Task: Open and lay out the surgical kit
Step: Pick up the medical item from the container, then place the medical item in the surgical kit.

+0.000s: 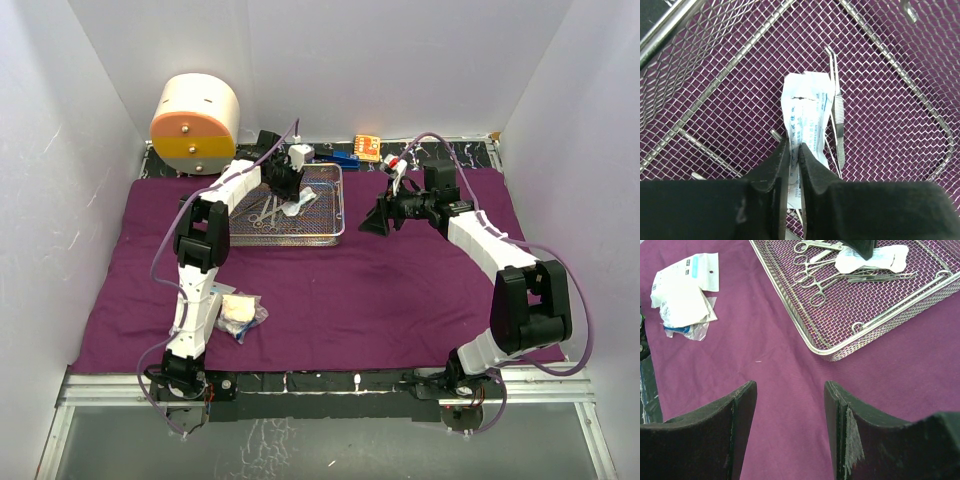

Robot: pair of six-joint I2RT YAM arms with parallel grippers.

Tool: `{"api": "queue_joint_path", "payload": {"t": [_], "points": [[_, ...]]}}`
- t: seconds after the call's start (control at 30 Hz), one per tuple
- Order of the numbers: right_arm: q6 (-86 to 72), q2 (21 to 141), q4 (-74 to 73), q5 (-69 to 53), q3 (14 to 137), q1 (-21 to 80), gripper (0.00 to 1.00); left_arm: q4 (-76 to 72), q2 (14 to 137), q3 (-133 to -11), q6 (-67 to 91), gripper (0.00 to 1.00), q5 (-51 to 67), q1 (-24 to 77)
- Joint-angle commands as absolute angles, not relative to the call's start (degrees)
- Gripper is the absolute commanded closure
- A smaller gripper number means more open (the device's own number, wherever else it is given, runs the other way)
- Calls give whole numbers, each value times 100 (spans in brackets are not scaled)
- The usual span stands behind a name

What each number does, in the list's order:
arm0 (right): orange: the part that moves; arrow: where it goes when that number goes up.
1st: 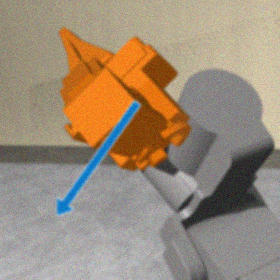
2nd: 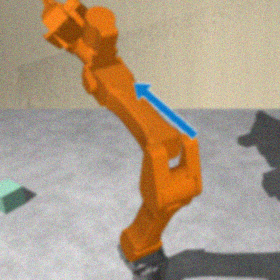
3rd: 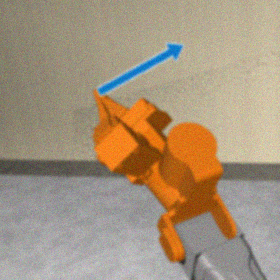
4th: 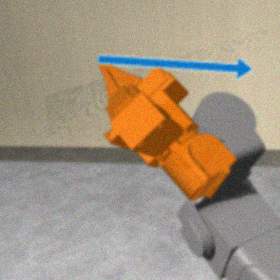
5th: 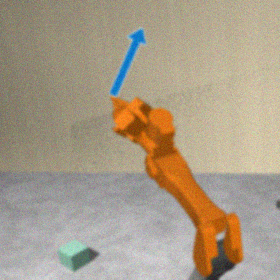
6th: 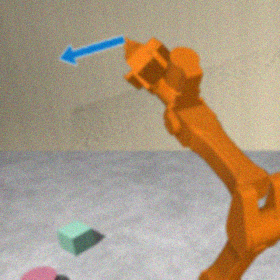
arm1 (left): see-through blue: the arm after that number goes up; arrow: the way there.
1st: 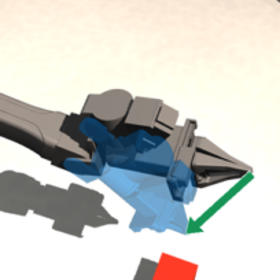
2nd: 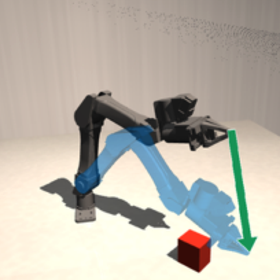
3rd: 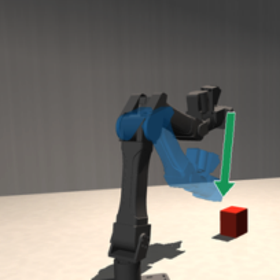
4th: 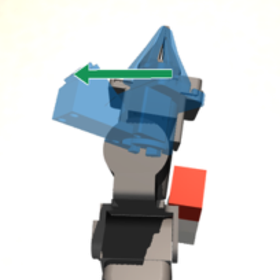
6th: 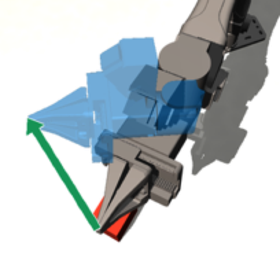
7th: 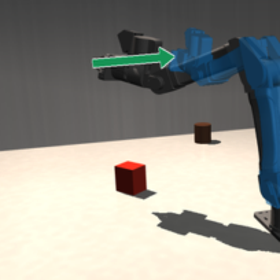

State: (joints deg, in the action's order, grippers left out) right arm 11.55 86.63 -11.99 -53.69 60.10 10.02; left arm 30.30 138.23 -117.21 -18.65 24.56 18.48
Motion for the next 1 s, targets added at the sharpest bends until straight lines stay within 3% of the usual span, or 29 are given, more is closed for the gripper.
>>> {"api": "queue_joint_path", "payload": {"t": [0.0, 0.07, 0.27, 0.53, 0.97], "points": [[1221, 8710, -1084, -5365, 6127, 980, 46, 3027, 13619, -11701, -1864, 96, 2690, 1818], [1200, 8743, -1117, -5369, 6191, 987, 46, 2965, 13521, -11733, -1892, 100, 2692, 1816], [1074, 8863, -1083, -5213, 6537, 1046, 46, 2778, 12884, -11644, -2030, 100, 2624, 1802], [457, 9238, -496, -4845, 7218, 1471, 44, 2379, 11245, -10339, -2108, 100, 2893, 1803], [-1409, 10254, 859, -5296, 7972, 2287, 23, 1810, 8880, -7933, -1365, 100, 3480, 1819]]}}
